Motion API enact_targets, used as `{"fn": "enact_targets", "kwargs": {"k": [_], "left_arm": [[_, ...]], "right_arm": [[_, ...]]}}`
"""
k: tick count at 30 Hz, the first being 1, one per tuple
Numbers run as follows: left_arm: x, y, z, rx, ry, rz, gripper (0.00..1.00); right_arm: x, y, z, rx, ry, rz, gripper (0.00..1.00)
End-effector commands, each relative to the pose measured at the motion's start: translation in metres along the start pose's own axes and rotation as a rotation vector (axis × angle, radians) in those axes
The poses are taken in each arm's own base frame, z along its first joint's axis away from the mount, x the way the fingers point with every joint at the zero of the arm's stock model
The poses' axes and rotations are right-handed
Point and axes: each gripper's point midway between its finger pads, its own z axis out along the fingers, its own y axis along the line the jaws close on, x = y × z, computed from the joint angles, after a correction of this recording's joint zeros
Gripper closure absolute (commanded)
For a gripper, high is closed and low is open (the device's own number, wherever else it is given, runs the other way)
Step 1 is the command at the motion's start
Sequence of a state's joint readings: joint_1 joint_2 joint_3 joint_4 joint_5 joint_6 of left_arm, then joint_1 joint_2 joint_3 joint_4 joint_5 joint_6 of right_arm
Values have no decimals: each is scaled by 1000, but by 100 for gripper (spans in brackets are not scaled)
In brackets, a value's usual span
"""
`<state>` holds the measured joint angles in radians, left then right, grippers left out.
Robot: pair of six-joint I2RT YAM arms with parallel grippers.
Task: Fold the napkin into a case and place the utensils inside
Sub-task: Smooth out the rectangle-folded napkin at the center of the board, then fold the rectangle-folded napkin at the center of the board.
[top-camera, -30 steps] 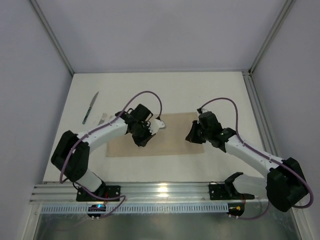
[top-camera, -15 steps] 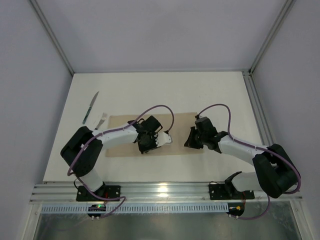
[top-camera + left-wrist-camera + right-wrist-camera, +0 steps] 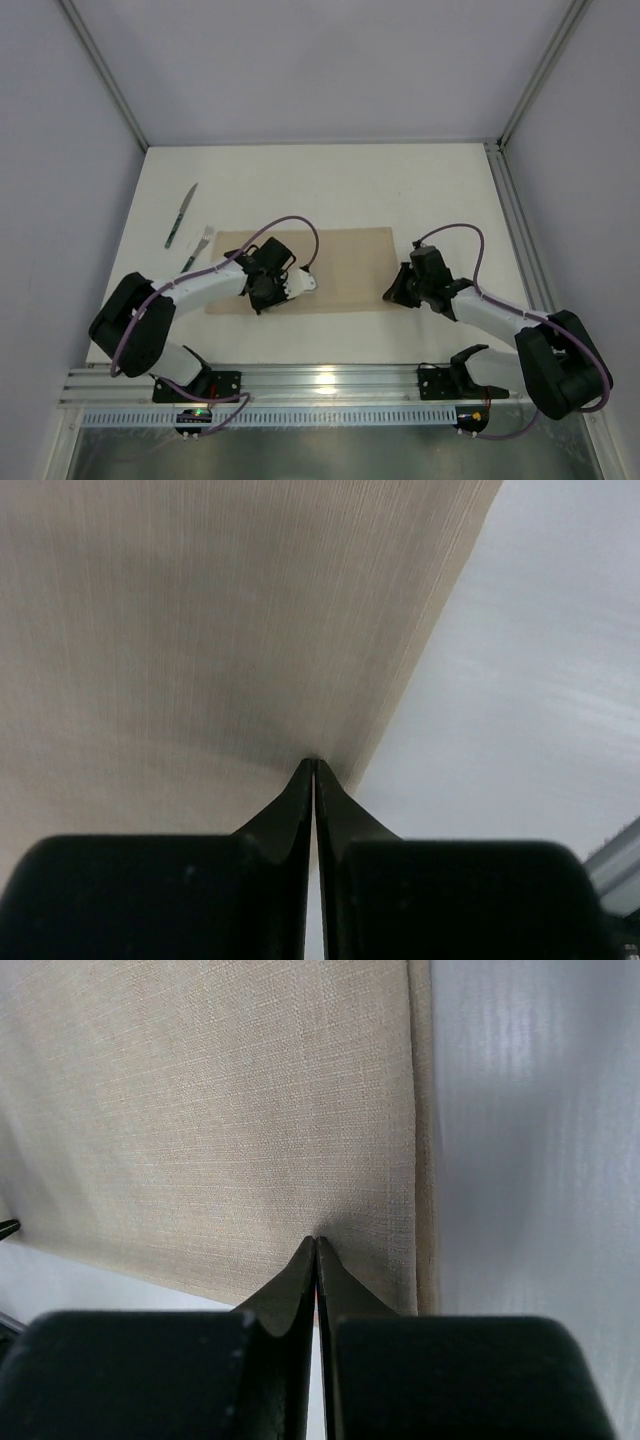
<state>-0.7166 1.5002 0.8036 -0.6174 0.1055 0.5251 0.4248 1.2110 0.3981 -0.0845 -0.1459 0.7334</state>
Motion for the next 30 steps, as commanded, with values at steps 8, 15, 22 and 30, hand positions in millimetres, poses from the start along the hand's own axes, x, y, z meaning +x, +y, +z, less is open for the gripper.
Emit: {"fn": "enact_targets", "kwargs": {"k": [8, 15, 22, 30], "left_arm": [[117, 14, -20, 2, 202, -212, 98], [123, 29, -39, -39, 132, -292, 94], [119, 46, -62, -46, 3, -458, 88], [131, 68, -80, -95, -78, -704, 76]], "right_arm": [[1, -41, -10, 123, -21, 6, 96], [-2, -43, -13, 127, -23, -7, 96], [-31, -30, -39, 168, -57, -101, 83], [-36, -18, -62, 147, -75, -100, 41]]}}
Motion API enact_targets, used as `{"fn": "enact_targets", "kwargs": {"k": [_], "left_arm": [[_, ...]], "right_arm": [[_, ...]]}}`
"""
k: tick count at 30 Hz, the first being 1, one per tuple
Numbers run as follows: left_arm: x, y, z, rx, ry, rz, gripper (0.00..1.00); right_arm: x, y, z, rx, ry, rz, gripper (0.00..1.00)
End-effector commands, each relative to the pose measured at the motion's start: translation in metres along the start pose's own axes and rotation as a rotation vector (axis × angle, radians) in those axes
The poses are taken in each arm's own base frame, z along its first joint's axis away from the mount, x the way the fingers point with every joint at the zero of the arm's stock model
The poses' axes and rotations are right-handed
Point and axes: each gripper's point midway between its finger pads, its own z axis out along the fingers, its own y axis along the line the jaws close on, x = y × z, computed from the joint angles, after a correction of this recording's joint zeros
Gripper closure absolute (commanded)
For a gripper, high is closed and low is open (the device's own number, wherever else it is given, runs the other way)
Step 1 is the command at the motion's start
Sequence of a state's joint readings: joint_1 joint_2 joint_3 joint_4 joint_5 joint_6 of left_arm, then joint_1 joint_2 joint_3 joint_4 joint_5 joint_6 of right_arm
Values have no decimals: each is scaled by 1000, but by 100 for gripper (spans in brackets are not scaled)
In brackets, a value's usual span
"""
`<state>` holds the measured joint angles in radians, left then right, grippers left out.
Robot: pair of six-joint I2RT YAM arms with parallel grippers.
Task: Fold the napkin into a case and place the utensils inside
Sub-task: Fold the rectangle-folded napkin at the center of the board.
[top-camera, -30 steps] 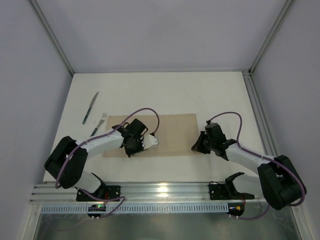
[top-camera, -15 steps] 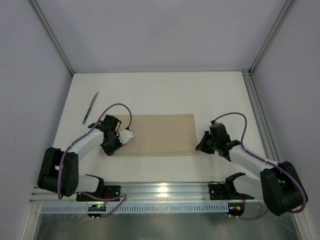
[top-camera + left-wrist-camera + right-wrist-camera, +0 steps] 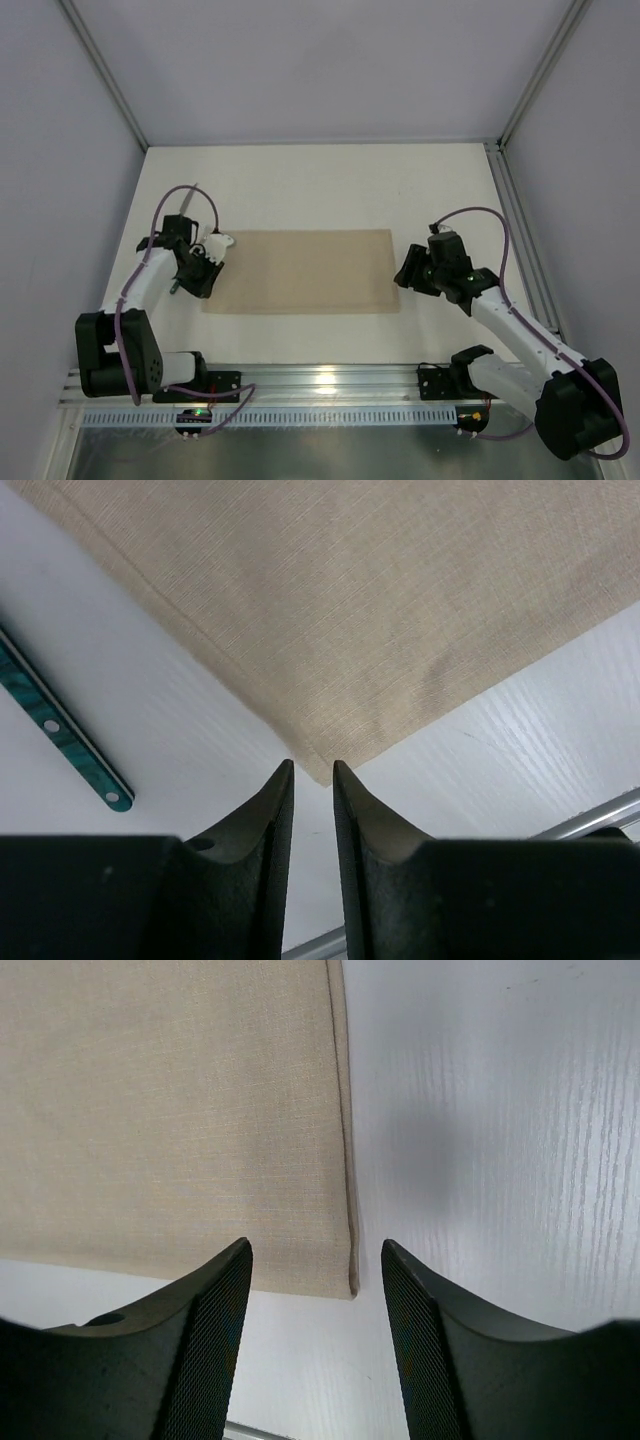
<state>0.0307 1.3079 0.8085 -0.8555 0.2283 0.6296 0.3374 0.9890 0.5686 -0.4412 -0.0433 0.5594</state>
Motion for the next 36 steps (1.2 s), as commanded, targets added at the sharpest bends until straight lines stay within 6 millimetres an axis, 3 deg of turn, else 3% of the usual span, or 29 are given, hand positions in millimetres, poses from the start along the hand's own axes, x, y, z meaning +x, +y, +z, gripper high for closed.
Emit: {"fn": "enact_targets", "kwargs": {"k": [1, 5, 9, 17, 23, 30, 36], "left_arm": [[-2, 6, -5, 9, -39, -109, 76], [12, 22, 1, -7, -19, -207, 75], [14, 24, 11, -11, -23, -218, 75], [20, 20, 23, 2, -12, -222, 74], [19, 19, 26, 20, -18, -227, 74], [13, 14, 23, 51, -41, -225, 74], [-7, 10, 4, 91, -102, -226, 73]], "right_arm": [[22, -13, -1, 40, 77, 13, 41], [48, -16, 8, 9, 138, 64, 41], [63, -13, 16, -34, 160, 121, 42], [94, -20, 29, -56, 224, 188, 58], [90, -26, 32, -23, 203, 187, 66], [69, -16, 34, -43, 149, 165, 95], [42, -26, 23, 6, 99, 120, 96]]}}
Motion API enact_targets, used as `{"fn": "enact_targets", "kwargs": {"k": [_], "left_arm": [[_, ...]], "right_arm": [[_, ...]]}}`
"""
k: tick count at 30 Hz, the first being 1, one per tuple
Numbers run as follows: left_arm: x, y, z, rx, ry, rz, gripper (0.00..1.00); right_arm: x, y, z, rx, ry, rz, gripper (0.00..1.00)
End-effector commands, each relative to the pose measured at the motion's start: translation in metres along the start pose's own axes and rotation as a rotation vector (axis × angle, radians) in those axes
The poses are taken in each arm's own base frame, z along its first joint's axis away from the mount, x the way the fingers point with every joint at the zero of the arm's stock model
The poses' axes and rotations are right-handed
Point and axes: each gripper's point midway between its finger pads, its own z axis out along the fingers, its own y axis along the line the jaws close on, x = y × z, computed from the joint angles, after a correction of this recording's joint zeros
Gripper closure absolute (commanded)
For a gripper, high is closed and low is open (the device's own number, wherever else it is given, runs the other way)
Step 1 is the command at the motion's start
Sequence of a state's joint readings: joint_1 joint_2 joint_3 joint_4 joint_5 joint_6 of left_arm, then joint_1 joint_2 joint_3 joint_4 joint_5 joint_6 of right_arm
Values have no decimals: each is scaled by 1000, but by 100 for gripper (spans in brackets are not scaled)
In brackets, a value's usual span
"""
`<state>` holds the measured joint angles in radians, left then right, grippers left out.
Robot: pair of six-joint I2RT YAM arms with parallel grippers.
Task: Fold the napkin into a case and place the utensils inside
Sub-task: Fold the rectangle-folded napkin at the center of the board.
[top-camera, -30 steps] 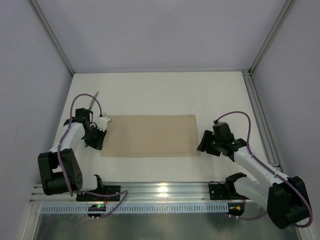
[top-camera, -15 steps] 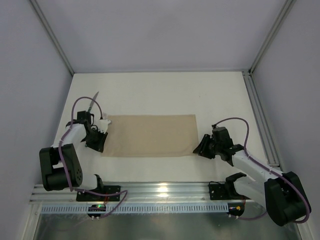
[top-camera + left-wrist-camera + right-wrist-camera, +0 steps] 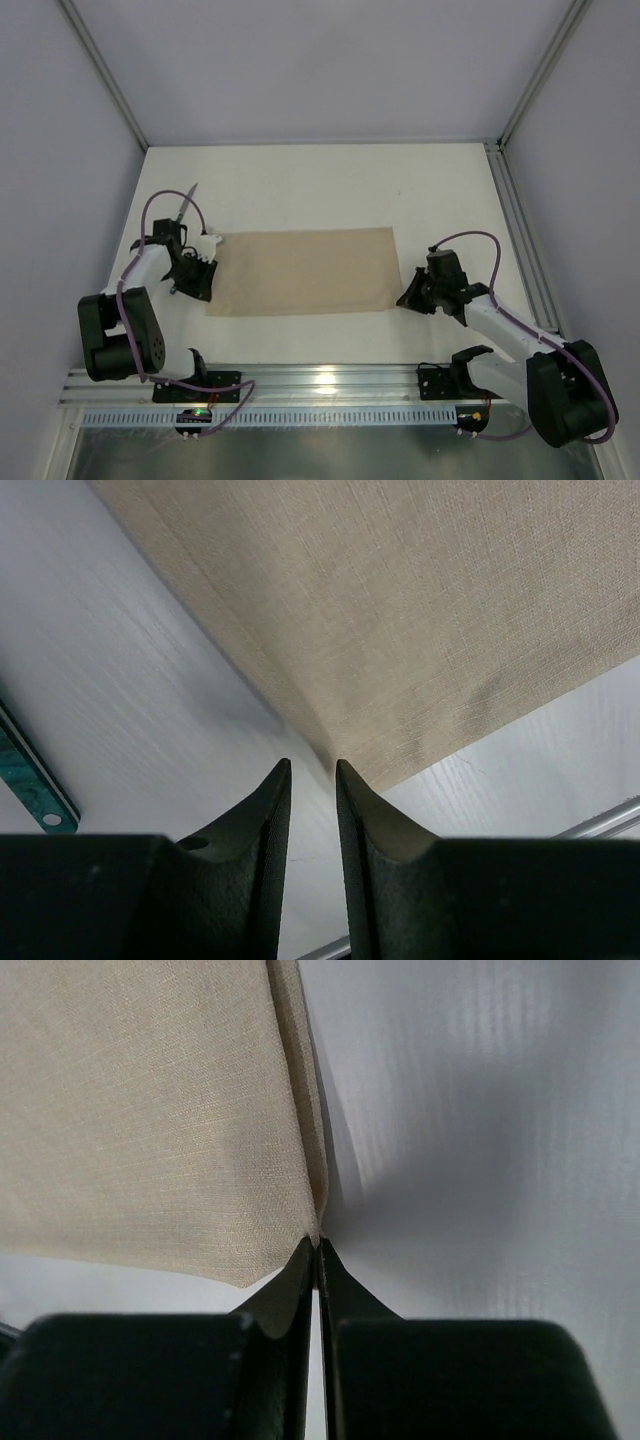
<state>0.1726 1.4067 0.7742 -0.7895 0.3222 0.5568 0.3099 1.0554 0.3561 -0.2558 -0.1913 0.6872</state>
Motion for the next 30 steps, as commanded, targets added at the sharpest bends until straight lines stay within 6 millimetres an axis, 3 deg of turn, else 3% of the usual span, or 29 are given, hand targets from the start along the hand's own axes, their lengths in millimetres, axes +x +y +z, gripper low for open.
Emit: {"fn": "enact_targets", "kwargs": {"k": [1, 5, 11, 19, 24, 26, 27, 28, 29, 30], "left_arm": [[-31, -3, -21, 23, -99, 2, 73], [-44, 0, -24, 26, -122, -17, 72], [-52, 2, -1, 35, -69, -57, 71], [-60, -13, 18, 102, -44, -65, 71], [-65, -10, 23, 90, -34, -79, 74], [-65, -11, 25, 96, -26, -84, 75], [-64, -12, 25, 100, -22, -84, 75], [-65, -13, 25, 103, -20, -85, 75], [-64, -14, 26, 107, -16, -90, 76], [-63, -15, 26, 112, -12, -94, 76]], "right_arm": [[-25, -8, -13, 58, -66, -37, 96], [-34, -13, -32, 70, -105, -35, 96], [-43, -13, -52, 99, -132, -77, 96], [-51, 0, -46, 86, -58, -124, 96], [-57, 31, -36, 90, -7, -255, 96], [-62, 53, -24, 93, 21, -312, 96], [-54, 69, -19, 79, 47, -367, 96], [-62, 94, -17, 43, 33, -397, 96], [-54, 98, -1, 61, 84, -418, 96], [-41, 119, 6, 30, 113, -469, 96]]}}
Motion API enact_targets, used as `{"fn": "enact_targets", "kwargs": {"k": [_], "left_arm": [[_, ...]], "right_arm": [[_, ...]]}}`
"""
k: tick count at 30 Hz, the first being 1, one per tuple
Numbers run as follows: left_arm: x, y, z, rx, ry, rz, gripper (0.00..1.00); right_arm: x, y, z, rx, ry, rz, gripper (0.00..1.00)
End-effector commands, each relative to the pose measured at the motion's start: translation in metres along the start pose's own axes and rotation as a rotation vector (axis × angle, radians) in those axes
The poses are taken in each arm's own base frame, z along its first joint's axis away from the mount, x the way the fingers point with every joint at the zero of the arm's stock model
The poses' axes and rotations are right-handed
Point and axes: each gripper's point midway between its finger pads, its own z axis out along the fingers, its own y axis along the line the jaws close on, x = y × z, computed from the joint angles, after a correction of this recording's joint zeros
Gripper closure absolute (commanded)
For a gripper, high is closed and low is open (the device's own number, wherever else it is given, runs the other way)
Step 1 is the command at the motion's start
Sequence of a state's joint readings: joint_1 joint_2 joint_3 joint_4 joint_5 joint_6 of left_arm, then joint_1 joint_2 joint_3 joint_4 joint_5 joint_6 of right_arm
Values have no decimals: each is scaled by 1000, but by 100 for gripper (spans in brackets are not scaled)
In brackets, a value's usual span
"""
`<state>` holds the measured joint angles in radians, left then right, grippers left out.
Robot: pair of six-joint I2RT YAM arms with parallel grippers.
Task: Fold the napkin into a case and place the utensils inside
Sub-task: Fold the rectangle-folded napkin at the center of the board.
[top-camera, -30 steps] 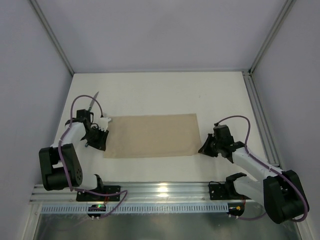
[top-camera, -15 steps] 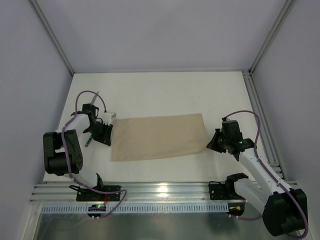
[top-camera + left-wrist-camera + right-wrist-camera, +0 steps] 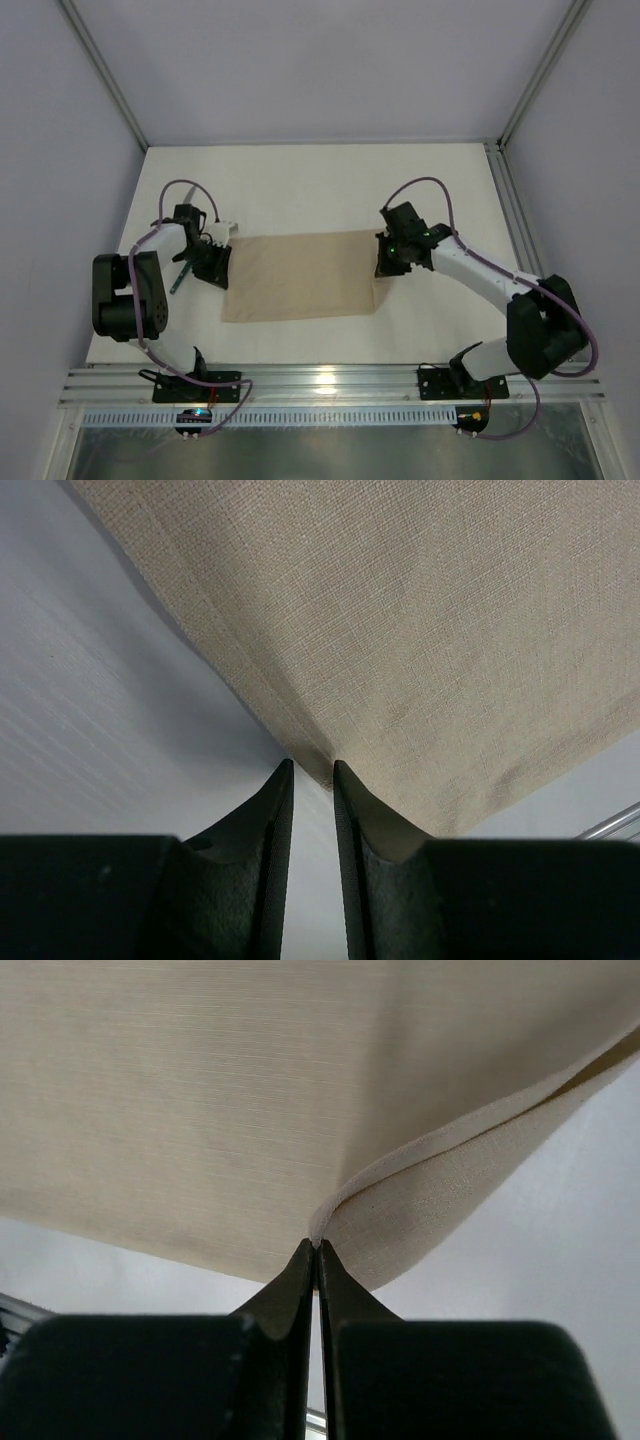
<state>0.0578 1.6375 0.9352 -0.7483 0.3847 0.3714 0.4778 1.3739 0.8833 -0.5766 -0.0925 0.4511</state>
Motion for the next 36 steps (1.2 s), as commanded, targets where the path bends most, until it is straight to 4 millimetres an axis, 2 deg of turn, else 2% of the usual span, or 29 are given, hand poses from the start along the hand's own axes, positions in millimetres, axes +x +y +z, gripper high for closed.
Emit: {"fn": "enact_targets", "kwargs": {"k": [1, 2, 3, 4, 5, 6, 7, 8, 9, 10, 13, 14, 16, 17, 22, 28, 32, 36], "left_arm": [[-13, -2, -1, 11, -29, -9, 76], [-13, -2, 0, 13, -27, -10, 76], [-11, -2, 1, 16, -22, -14, 76], [-11, -2, 1, 14, -21, -17, 77], [-12, -2, 1, 15, -23, -15, 77], [-11, -3, 1, 17, -21, -16, 77], [-12, -3, 1, 19, -21, -16, 78], [-12, -3, 1, 20, -23, -14, 78], [-13, -3, 0, 19, -25, -12, 78], [-13, -3, 1, 23, -24, -14, 78], [-13, -4, 1, 26, -23, -12, 79], [-12, -5, 1, 34, -20, -13, 79], [-13, -5, 1, 36, -21, -10, 79], [-13, -5, 2, 37, -22, -9, 80], [-12, -6, 1, 44, -16, -12, 81], [-13, -8, 1, 53, -23, -11, 83], [-13, -8, 0, 54, -25, -12, 83], [-14, -7, 0, 49, -29, -9, 83]], "right_arm": [[-27, 68, 10, -84, -25, -141, 96], [-19, 77, 30, -76, 34, -165, 96], [-11, 100, 36, -105, 59, -217, 96], [-23, 129, 33, -156, 42, -245, 96], [-22, 145, 38, -174, 52, -268, 96], [-16, 157, 56, -176, 88, -284, 96], [-19, 195, 50, -245, 71, -323, 96], [-17, 211, 53, -267, 78, -342, 96], [-6, 222, 70, -267, 115, -362, 96], [-6, 254, 62, -318, 100, -394, 96], [8, 296, 73, -399, 130, -418, 96], [22, 310, 72, -436, 155, -435, 96], [29, 331, 78, -479, 160, -427, 96], [38, 339, 77, -498, 170, -436, 96], [52, 369, 75, -586, 161, -418, 96], [63, 377, 79, -630, 184, -394, 96], [63, 384, 78, -659, 182, -359, 96], [68, 382, 82, -658, 198, -325, 96]]}}
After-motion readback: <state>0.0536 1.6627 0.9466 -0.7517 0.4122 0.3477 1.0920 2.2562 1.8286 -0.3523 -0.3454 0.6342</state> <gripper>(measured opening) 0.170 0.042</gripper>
